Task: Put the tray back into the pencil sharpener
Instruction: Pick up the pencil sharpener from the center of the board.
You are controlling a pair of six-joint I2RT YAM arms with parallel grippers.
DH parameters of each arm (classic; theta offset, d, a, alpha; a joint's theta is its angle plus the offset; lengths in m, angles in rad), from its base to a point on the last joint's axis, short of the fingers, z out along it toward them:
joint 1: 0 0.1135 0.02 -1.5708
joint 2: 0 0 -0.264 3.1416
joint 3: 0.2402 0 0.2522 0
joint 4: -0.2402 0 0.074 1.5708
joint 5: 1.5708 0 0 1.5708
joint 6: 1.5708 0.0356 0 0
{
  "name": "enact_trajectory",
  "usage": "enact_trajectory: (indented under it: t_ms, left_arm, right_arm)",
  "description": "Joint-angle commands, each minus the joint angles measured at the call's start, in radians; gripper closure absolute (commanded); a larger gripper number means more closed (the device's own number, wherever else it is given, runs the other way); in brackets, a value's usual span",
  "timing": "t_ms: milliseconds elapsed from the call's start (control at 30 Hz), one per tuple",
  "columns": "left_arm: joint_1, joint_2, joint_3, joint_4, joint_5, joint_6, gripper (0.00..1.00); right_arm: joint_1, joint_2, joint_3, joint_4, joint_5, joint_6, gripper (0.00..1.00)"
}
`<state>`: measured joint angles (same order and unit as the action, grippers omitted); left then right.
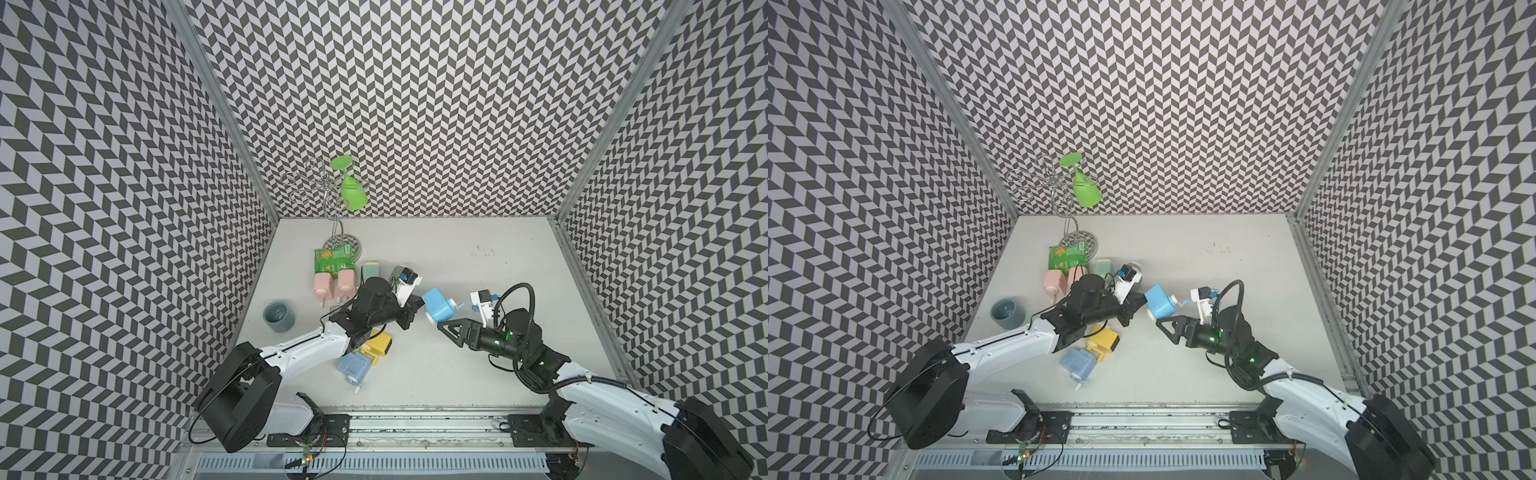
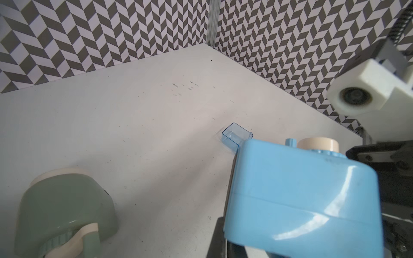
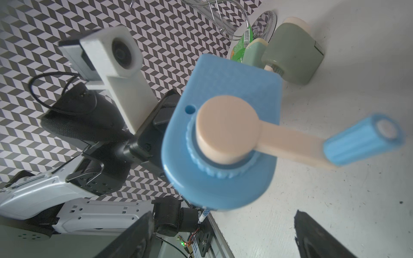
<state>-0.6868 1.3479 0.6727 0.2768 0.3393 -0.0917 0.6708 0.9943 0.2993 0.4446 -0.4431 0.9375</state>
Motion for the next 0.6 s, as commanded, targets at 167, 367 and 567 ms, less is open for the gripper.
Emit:
enact_trajectory:
  t_ms: [167,367,567]
  left_arm:
    - [-0.017,-0.027,-0.024,0.106,-0.011,-0.082,1.00]
    - [-0.029,-0.027,-0.037,0.139,-0.043,-0.113,1.00]
    - [-0.035,-0.028,-0.050,0.160,-0.068,-0.129,1.00]
  right_arm:
    - [0.002,0.075,0.058,0.211,0.056,0.029,0.10]
    - [0.004,0.130,0.072,0.272,0.112,0.068,0.19]
    - [0.006,0.190,0.085,0.318,0.136,0.096,0.29]
